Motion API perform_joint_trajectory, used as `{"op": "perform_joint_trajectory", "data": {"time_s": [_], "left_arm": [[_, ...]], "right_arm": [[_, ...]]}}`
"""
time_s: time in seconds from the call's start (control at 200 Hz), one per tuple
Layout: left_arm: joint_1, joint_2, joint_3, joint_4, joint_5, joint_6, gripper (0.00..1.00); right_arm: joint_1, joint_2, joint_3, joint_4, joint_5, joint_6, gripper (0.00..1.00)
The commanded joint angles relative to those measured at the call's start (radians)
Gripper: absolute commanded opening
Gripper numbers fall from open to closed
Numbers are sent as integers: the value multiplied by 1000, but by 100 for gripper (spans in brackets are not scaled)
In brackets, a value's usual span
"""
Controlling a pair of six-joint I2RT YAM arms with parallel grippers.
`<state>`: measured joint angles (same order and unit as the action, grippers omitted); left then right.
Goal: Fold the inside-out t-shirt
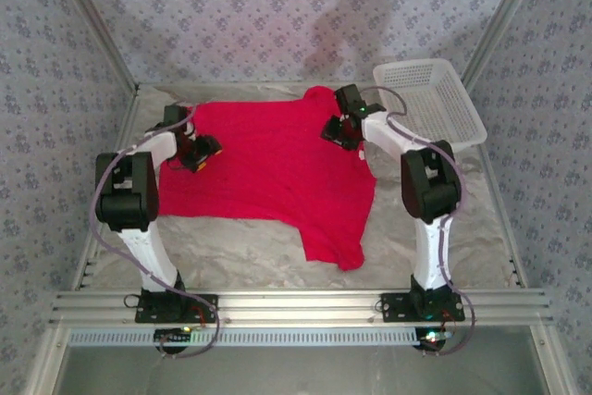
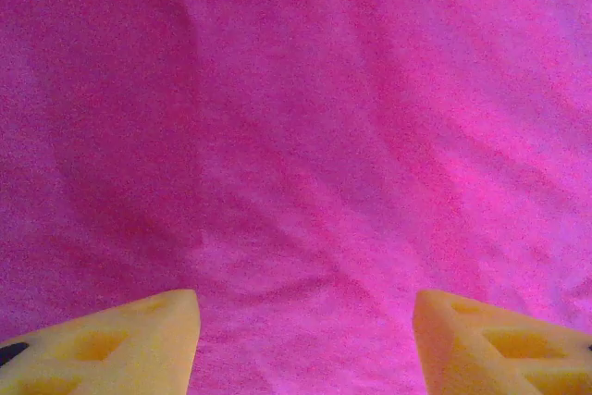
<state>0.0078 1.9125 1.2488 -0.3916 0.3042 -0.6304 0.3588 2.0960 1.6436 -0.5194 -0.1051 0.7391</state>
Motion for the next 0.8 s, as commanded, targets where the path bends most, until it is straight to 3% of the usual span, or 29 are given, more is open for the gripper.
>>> {"op": "perform_joint_trajectory", "data": {"time_s": [0.0,0.14,0.265,0.415,0.47,0.505,0.62,0.795], "left_arm": [[48,11,-17,31,7,-15,62],[112,57,6,9,-33,-1,64],[137,72,36,-11,-68,23,78],[126,23,50,-15,-53,42,82],[113,-30,34,-19,-74,53,91],[101,-71,15,-19,-97,60,99],[74,-202,-70,-15,-146,69,100],[84,-353,-268,55,-33,31,100]], "right_arm": [[-49,107,71,-49,-36,-7,47],[-85,211,204,-154,-1,-34,47],[-104,287,328,-211,23,-60,48],[-116,357,490,-279,16,-88,48],[-112,341,507,-274,15,-101,48],[-104,315,500,-278,4,-102,49],[-64,167,394,-266,-4,-172,51],[47,-132,12,-170,-73,-199,52]]}}
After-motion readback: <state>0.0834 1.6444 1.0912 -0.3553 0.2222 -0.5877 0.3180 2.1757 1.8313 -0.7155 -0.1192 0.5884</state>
